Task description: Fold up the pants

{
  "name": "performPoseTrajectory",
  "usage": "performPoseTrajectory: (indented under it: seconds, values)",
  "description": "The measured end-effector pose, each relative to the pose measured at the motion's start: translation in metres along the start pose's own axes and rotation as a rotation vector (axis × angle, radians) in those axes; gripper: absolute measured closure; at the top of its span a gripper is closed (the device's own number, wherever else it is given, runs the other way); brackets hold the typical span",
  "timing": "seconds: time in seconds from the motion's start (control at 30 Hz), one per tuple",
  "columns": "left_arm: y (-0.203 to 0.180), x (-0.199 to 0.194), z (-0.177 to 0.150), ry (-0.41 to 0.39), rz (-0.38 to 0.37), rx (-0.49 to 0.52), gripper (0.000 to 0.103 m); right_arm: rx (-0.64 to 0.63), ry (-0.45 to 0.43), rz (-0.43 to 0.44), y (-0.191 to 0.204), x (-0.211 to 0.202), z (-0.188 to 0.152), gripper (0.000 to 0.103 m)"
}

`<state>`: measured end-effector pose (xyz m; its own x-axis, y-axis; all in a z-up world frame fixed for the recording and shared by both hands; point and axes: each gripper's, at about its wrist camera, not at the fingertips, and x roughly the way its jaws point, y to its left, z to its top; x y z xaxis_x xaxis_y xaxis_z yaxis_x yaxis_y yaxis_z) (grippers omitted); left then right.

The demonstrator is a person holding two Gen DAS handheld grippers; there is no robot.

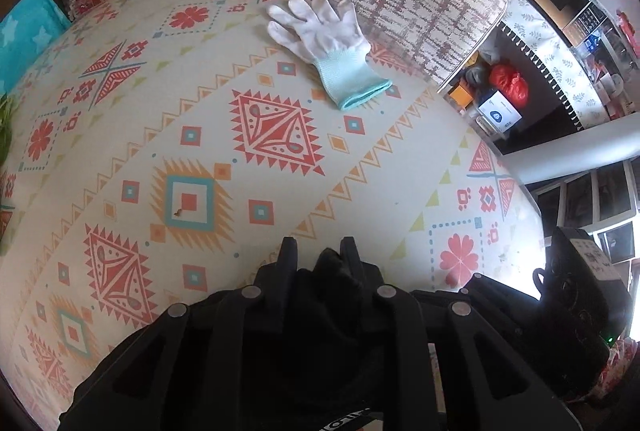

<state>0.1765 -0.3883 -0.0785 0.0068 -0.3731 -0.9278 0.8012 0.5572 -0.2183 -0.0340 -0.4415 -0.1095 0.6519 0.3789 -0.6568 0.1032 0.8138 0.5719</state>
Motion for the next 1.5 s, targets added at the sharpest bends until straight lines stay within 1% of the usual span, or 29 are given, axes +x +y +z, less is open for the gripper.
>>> performPoseTrajectory:
  seconds: [0.07,0.1,0.13,0.17,0.2,0.23,0.27,0.3,0.33,0.37,0.4,0.47,0.57,0.67,0.7,0.73,0.77,0.8,0.83,0.87,0.97,1.07,1.13,1.2,1.27,1.3,1.33,1.37,1.5]
  values:
    - [0.002,0.006,-0.001,0.009,0.009,-0.001,0.079,0.01,0.016,0.014,0.002,0.007,0.006,0.005]
    - [0.005,0.01,0.0,0.015,0.016,-0.006,0.075,0.014,0.024,0.02,0.001,0.01,0.009,0.005]
    - [0.008,0.016,0.001,0.023,0.021,-0.012,0.074,0.017,0.03,0.023,0.002,0.01,0.009,0.007]
    - [0.01,0.02,0.001,0.029,0.021,-0.017,0.07,0.019,0.037,0.019,0.001,0.011,0.011,0.013]
    - [0.011,0.025,0.001,0.035,0.018,-0.023,0.062,0.015,0.045,-0.006,0.001,0.013,0.012,0.02]
    - [0.012,0.029,0.002,0.041,0.015,-0.029,0.058,0.013,0.054,-0.027,-0.001,0.014,0.013,0.041]
    - [0.011,0.03,0.002,0.045,0.017,-0.032,0.054,0.02,0.057,-0.028,-0.004,0.014,0.013,0.05]
    - [0.009,0.035,0.004,0.051,0.028,-0.031,0.053,0.034,0.059,-0.021,-0.008,0.014,0.015,0.052]
    - [0.008,0.038,0.004,0.057,0.039,-0.028,0.053,0.042,0.063,-0.015,-0.008,0.011,0.011,0.057]
    - [0.003,0.042,0.006,0.075,0.062,-0.009,0.059,0.057,0.07,-0.005,-0.011,0.011,0.012,0.06]
    - [-0.001,0.043,0.007,0.078,0.078,0.005,0.076,0.066,0.073,0.0,-0.012,0.011,0.012,0.061]
    - [-0.01,0.041,0.007,0.064,0.1,0.034,0.078,0.073,0.073,0.011,-0.011,0.01,0.013,0.069]
    - [-0.02,0.029,0.004,0.035,0.107,0.059,0.08,0.079,0.069,0.012,-0.008,0.006,0.011,0.072]
    - [-0.022,0.013,0.0,0.004,0.095,0.056,0.081,0.083,0.072,0.025,-0.006,0.003,0.007,0.071]
    - [-0.021,0.006,-0.002,-0.011,0.084,0.047,0.082,0.073,0.072,0.027,-0.004,0.001,0.007,0.069]
    - [-0.02,0.001,-0.003,-0.023,0.073,0.038,0.082,0.065,0.068,0.02,-0.004,0.0,0.008,0.061]
    - [-0.018,-0.003,-0.004,-0.031,0.065,0.031,0.082,0.055,0.061,0.002,-0.003,-0.003,0.007,0.043]
    - [-0.016,-0.009,-0.006,-0.042,0.049,0.019,0.082,0.054,0.056,-0.012,-0.004,-0.004,0.005,0.03]
    - [-0.012,-0.014,-0.008,-0.051,0.041,0.013,0.082,0.061,0.041,-0.027,-0.005,-0.006,0.003,0.012]
    - [-0.011,-0.017,-0.008,-0.056,0.038,0.011,0.082,0.072,0.022,-0.032,-0.006,-0.007,0.002,0.008]
    - [-0.01,-0.019,-0.01,-0.058,0.031,0.008,0.082,0.093,0.029,-0.02,-0.014,-0.005,0.002,0.008]
    - [-0.009,-0.018,-0.01,-0.063,0.026,-0.004,0.082,0.085,0.022,-0.003,-0.012,0.002,0.007,0.008]
    - [-0.009,-0.018,-0.011,-0.065,0.03,-0.01,0.082,0.083,0.025,0.033,-0.011,0.007,0.009,0.008]
    - [-0.011,-0.017,-0.012,-0.06,0.05,-0.002,0.082,0.109,0.056,0.069,-0.013,0.012,0.009,0.02]
    - [-0.012,-0.015,-0.012,-0.054,0.054,0.002,0.082,0.142,0.078,0.096,-0.017,0.013,0.008,0.057]
    - [-0.013,-0.016,-0.013,-0.055,0.057,0.003,0.082,0.147,0.077,0.102,-0.018,0.012,0.008,0.061]
    - [-0.014,-0.017,-0.014,-0.059,0.062,0.005,0.082,0.152,0.076,0.115,-0.019,0.01,0.009,0.07]
    - [-0.015,-0.019,-0.014,-0.065,0.071,0.007,0.082,0.158,0.077,0.123,-0.02,0.007,0.009,0.074]
    - [-0.017,-0.03,-0.017,-0.086,0.092,0.016,0.082,0.145,0.067,0.124,-0.009,-0.002,0.01,0.077]
